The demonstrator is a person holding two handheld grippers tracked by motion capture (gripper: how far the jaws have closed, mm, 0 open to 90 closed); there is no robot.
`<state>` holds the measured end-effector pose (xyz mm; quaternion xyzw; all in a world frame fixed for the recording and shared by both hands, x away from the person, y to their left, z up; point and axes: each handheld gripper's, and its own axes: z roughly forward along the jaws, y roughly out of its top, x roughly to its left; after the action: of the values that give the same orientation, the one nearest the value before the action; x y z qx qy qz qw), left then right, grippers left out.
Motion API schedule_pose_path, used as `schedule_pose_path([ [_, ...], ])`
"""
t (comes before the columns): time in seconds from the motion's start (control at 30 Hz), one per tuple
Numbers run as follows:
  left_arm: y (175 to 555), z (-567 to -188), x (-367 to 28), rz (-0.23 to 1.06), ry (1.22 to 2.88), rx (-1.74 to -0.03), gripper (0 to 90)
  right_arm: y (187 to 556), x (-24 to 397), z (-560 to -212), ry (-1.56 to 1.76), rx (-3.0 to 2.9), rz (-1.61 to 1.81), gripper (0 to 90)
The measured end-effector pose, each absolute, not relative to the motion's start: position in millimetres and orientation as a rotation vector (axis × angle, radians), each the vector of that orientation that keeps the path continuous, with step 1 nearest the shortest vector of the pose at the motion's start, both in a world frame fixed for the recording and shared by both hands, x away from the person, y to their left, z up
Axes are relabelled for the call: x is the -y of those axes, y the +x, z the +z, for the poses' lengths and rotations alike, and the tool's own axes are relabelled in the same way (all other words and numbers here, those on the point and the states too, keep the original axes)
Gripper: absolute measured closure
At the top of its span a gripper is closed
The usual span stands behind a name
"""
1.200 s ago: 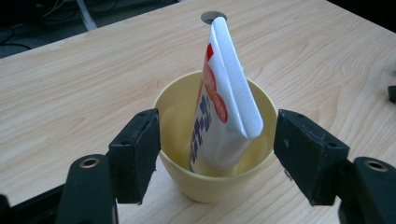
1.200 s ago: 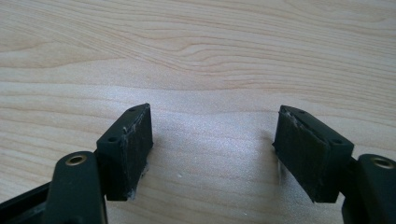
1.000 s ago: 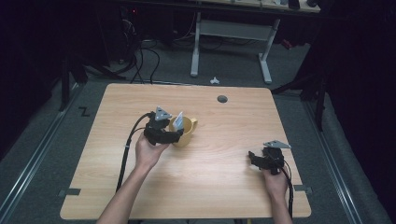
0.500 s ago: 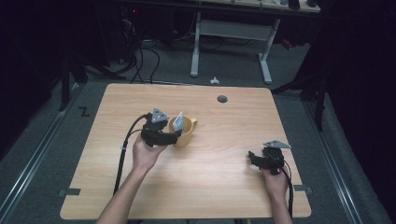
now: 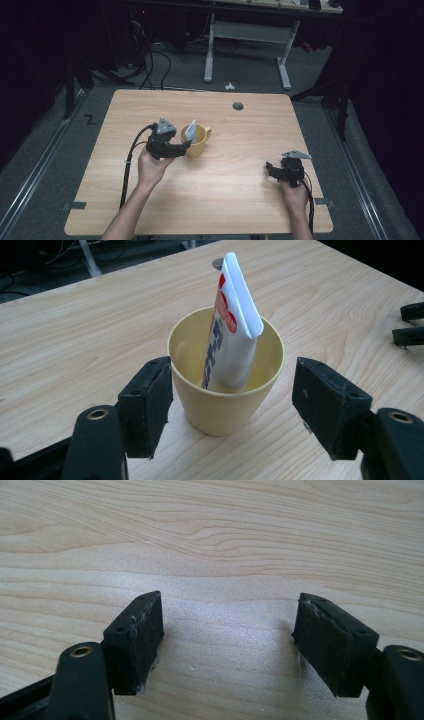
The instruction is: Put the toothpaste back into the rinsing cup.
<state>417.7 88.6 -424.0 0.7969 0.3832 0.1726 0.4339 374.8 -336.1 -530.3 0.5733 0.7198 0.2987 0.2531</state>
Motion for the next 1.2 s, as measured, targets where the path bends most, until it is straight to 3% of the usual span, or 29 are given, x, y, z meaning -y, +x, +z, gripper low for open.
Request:
schedule_pose_path([
  [1.2, 401.8, -418.3, -127.5, 0.459, 1.894, -1.005, 36.5, 374.8, 336.0, -530.4, 1.558, -1.956, 0.813, 28.0],
])
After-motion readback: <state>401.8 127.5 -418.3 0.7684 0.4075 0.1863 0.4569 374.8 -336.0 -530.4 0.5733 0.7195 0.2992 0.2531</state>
